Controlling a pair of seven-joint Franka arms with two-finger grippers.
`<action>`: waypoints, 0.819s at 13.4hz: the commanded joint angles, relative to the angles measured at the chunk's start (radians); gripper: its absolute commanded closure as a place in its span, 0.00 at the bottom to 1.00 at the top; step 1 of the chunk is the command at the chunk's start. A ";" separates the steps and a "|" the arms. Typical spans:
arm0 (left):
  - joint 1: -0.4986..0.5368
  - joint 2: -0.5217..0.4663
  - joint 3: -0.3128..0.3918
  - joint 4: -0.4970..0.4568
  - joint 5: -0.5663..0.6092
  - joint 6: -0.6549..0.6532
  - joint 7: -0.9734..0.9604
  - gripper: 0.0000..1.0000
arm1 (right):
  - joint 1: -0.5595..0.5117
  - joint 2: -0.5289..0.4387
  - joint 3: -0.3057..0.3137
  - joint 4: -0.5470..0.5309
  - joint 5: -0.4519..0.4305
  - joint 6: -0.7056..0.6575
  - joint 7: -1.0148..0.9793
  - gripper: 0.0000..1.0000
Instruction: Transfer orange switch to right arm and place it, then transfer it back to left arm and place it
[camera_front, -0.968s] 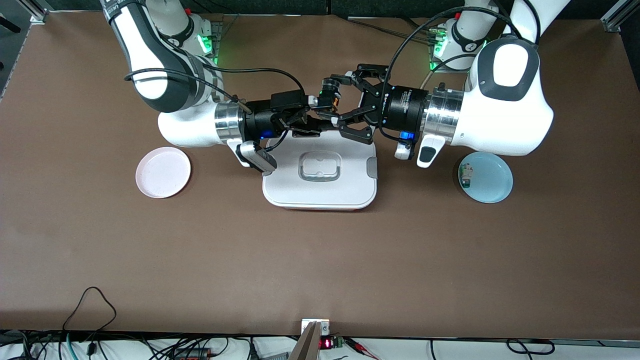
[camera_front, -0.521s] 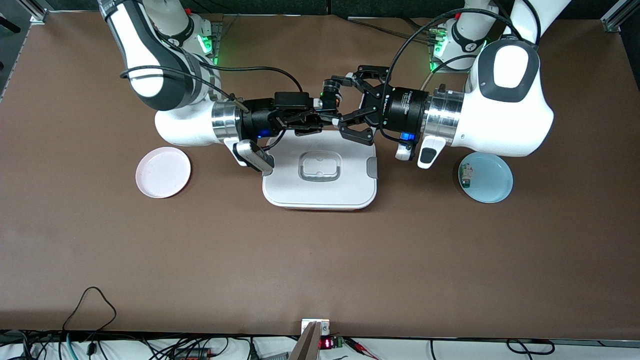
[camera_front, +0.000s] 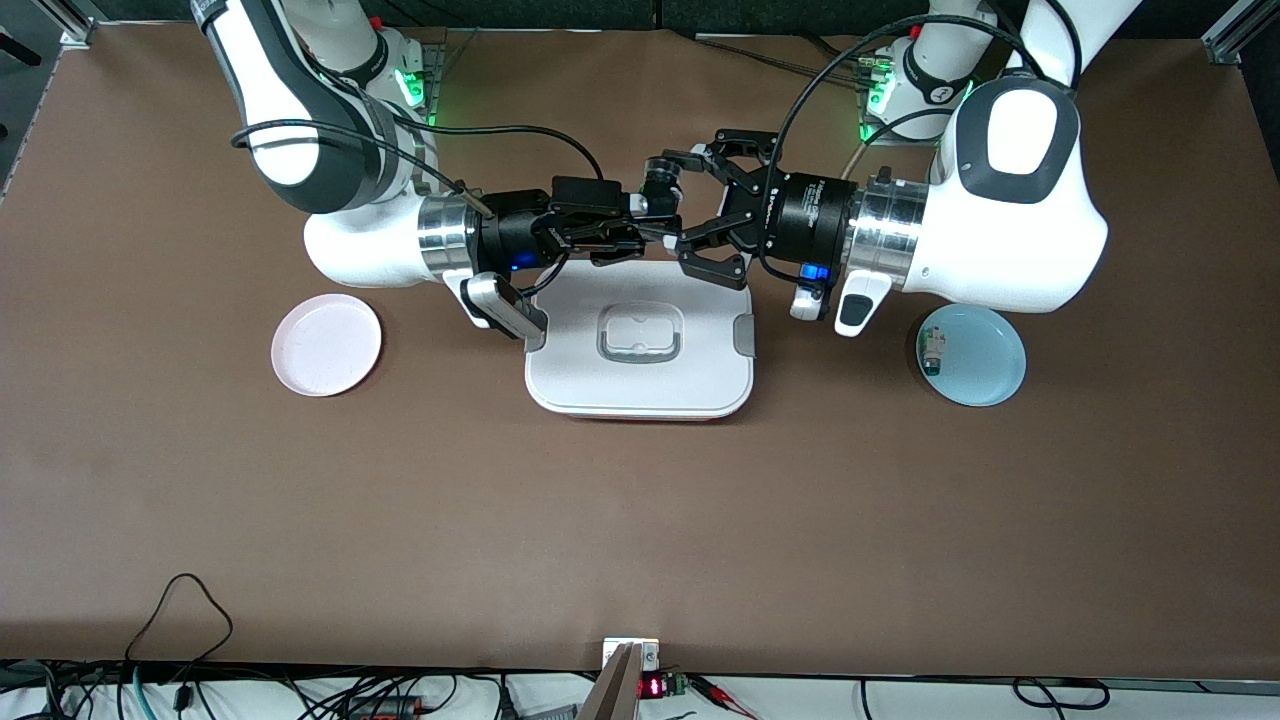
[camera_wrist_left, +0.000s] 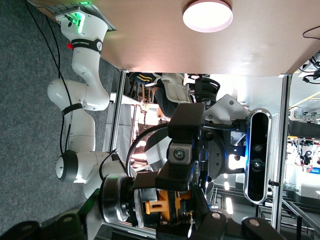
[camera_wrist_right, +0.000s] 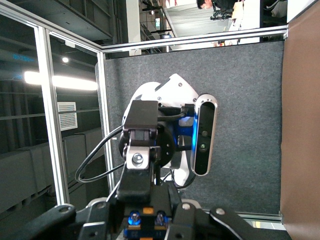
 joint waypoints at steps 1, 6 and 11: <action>0.003 -0.011 -0.002 0.003 -0.025 -0.002 -0.002 0.97 | 0.000 -0.018 0.004 -0.024 0.005 0.004 -0.010 0.72; 0.007 -0.014 0.001 0.003 -0.011 -0.008 -0.012 0.00 | -0.002 -0.018 0.004 -0.024 0.005 0.001 -0.008 0.72; 0.009 -0.014 0.001 0.003 -0.010 -0.009 -0.011 0.00 | -0.002 -0.018 0.004 -0.024 0.005 0.001 -0.008 0.72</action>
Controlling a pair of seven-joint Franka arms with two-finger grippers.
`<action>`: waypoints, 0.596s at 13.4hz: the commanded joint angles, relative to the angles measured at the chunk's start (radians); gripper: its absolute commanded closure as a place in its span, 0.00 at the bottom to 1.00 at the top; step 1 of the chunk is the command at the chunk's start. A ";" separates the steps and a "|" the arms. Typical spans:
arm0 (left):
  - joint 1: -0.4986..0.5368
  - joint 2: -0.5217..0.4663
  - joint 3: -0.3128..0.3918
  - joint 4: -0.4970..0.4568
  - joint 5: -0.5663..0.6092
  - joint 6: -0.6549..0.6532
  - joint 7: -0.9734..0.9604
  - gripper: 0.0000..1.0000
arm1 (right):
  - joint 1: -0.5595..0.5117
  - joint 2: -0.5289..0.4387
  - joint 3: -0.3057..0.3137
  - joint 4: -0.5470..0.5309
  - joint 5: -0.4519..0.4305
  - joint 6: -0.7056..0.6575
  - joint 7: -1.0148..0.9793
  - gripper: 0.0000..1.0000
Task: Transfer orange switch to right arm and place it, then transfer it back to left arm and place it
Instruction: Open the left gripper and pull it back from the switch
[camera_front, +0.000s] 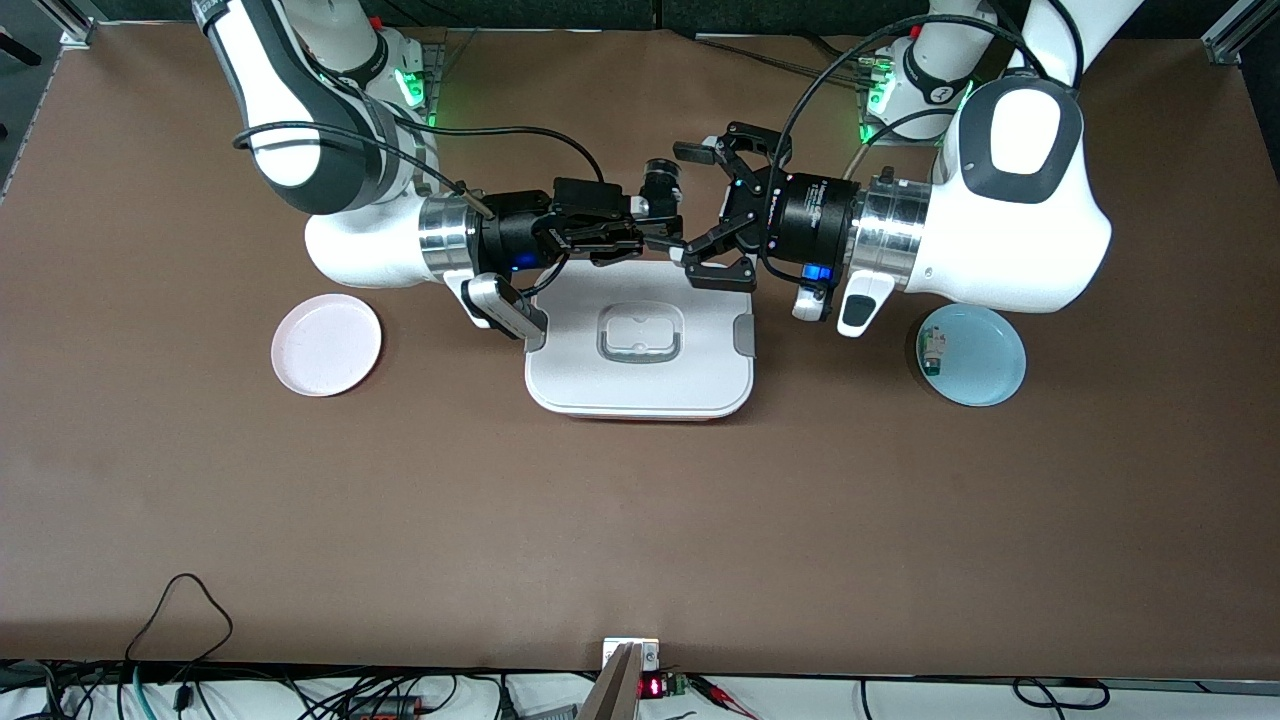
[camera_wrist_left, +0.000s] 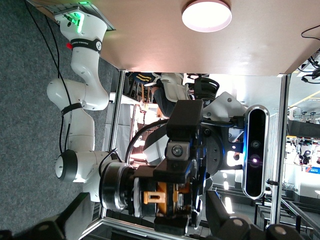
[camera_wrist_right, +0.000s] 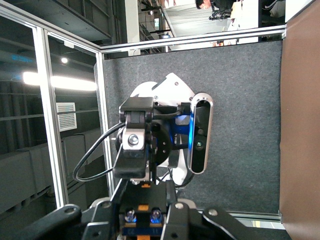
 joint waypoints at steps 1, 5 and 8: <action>0.005 -0.014 0.001 0.000 -0.010 -0.009 -0.009 0.00 | -0.002 -0.018 0.004 -0.018 0.006 0.001 -0.007 0.72; 0.007 -0.015 0.001 0.000 -0.010 -0.009 -0.008 0.00 | -0.002 -0.018 0.004 -0.021 0.003 0.001 -0.007 0.72; 0.007 -0.015 0.001 0.000 -0.010 -0.009 -0.008 0.00 | -0.004 -0.032 0.004 -0.032 0.003 0.001 -0.004 0.72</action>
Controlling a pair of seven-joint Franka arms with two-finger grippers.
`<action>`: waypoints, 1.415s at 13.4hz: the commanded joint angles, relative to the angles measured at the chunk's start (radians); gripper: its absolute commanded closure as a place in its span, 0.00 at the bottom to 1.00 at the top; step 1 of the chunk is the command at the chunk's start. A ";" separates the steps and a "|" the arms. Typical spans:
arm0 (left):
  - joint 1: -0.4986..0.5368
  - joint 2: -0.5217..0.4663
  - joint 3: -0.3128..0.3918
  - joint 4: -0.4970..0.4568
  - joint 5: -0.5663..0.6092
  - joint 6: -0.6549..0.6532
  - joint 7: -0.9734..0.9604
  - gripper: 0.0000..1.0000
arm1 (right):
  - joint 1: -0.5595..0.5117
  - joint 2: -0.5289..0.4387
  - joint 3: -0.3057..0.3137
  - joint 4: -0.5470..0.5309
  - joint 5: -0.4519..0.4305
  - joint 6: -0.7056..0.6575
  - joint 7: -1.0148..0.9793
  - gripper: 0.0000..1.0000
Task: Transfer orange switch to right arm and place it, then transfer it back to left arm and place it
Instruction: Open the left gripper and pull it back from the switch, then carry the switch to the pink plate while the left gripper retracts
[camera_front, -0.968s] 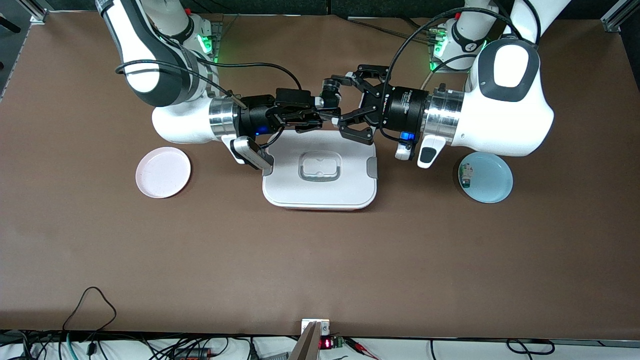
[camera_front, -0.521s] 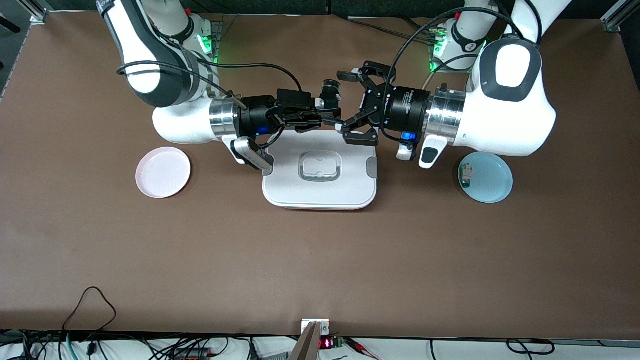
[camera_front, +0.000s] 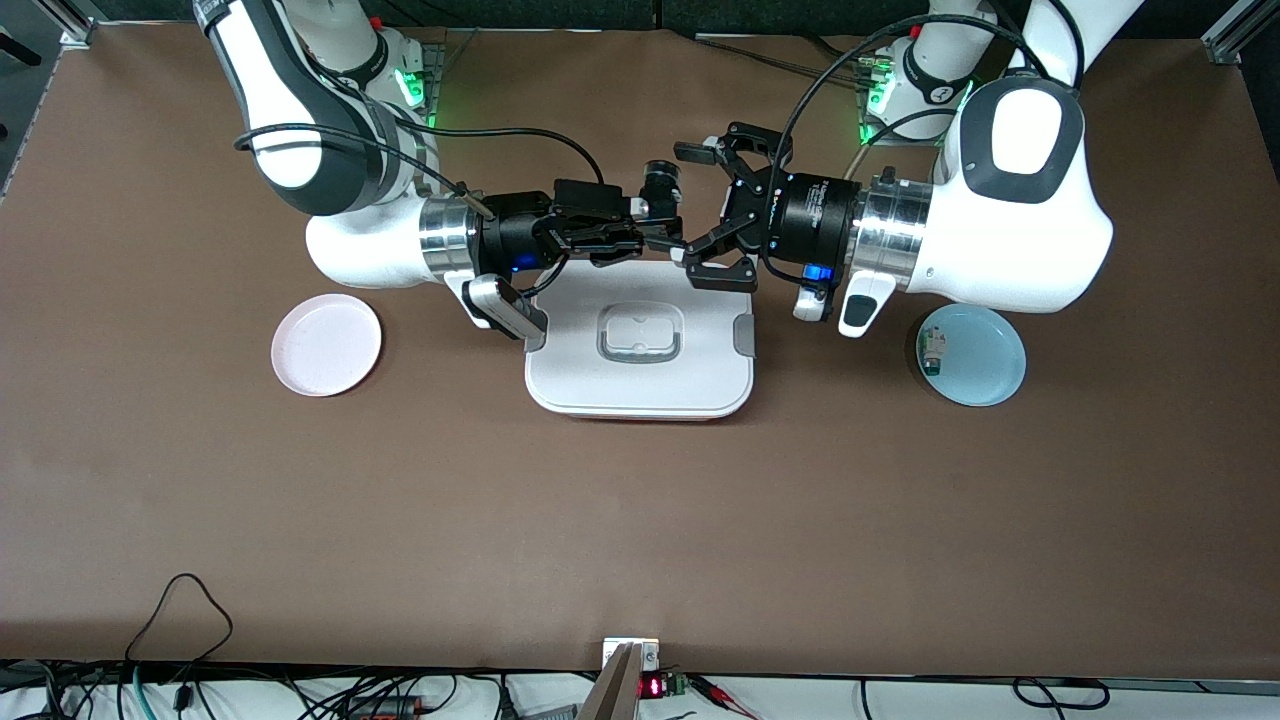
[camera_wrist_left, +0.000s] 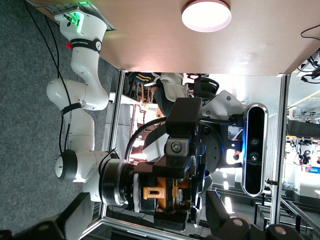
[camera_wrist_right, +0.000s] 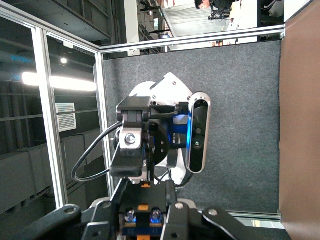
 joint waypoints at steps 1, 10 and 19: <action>0.007 -0.015 0.002 0.000 -0.010 -0.016 -0.008 0.00 | -0.017 -0.042 0.004 -0.044 0.001 0.000 -0.007 0.72; 0.190 -0.048 0.003 0.095 0.425 -0.436 0.395 0.00 | -0.086 -0.125 0.003 -0.127 -0.133 -0.035 0.004 0.72; 0.186 -0.087 -0.040 0.199 1.175 -0.593 1.028 0.00 | -0.355 -0.119 0.000 -0.121 -0.705 -0.259 -0.048 0.72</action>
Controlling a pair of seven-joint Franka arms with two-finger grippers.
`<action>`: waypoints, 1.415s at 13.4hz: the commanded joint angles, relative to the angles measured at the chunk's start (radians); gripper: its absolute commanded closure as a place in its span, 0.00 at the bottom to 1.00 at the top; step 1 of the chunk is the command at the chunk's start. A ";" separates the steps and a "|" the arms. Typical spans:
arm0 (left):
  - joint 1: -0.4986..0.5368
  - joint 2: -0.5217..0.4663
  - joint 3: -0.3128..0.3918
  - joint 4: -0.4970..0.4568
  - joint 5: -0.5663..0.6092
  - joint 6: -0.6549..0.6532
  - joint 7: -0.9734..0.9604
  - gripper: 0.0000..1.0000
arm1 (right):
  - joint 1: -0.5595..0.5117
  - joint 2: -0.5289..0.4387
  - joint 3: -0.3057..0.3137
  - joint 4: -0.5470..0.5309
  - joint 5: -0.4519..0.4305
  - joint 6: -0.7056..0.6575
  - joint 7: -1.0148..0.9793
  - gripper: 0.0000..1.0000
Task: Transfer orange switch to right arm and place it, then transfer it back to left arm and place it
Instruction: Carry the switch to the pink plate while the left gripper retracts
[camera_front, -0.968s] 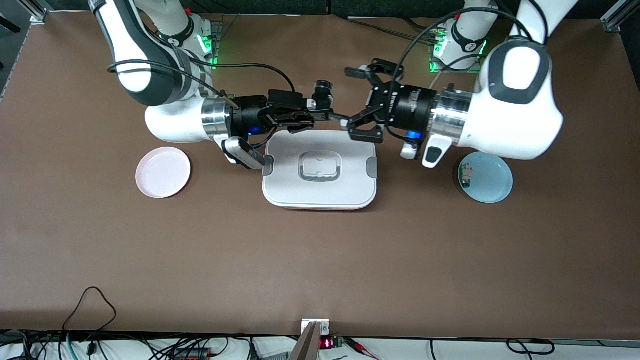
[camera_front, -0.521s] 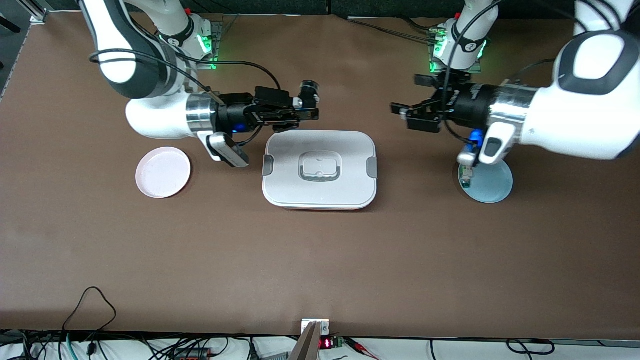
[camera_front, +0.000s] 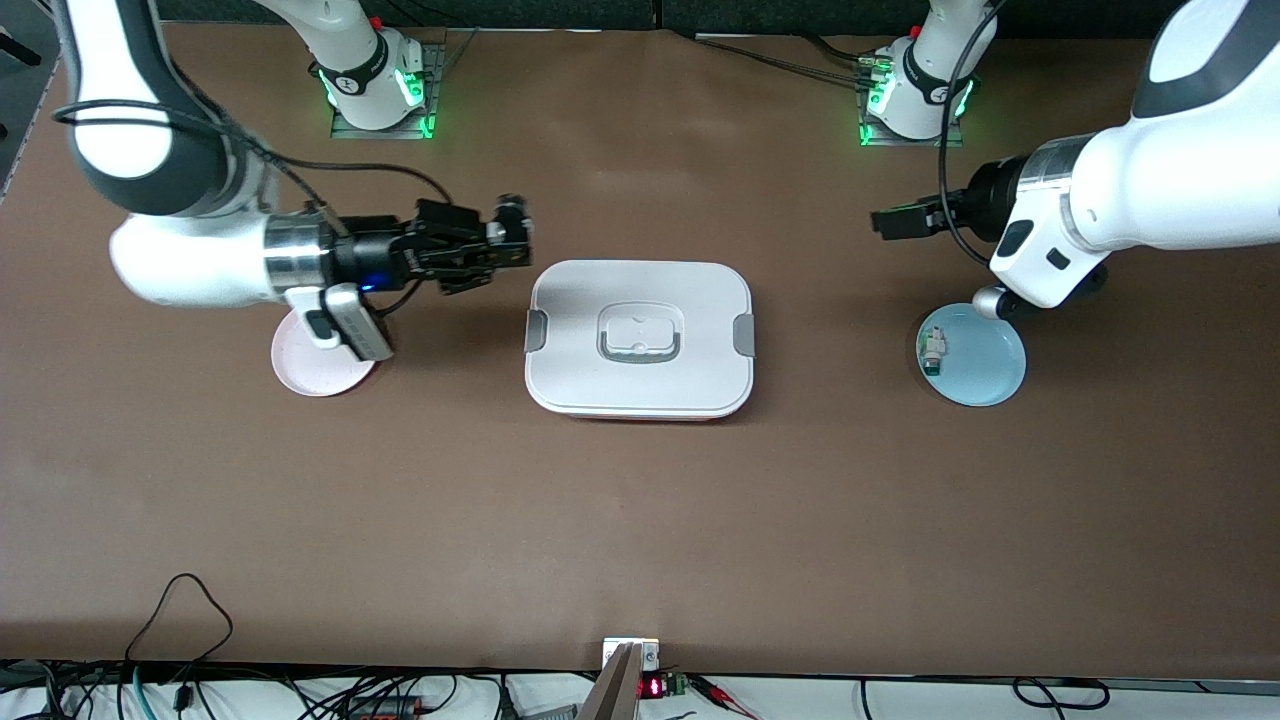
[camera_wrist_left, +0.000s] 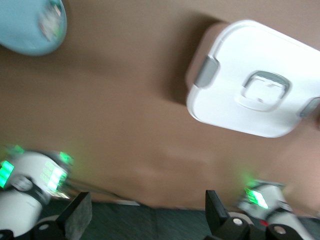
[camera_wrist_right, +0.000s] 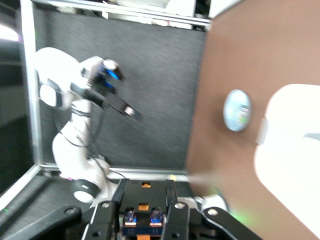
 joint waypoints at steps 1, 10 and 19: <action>-0.004 -0.041 -0.013 0.006 0.203 -0.013 0.264 0.00 | -0.086 -0.014 0.012 -0.013 -0.216 -0.039 -0.073 0.72; 0.028 -0.124 -0.009 -0.099 0.279 0.102 0.342 0.00 | -0.190 0.015 0.012 -0.004 -1.073 0.007 -0.476 0.72; -0.250 -0.317 0.413 -0.355 0.209 0.243 0.342 0.00 | -0.195 0.075 0.015 -0.130 -1.447 0.327 -0.883 0.72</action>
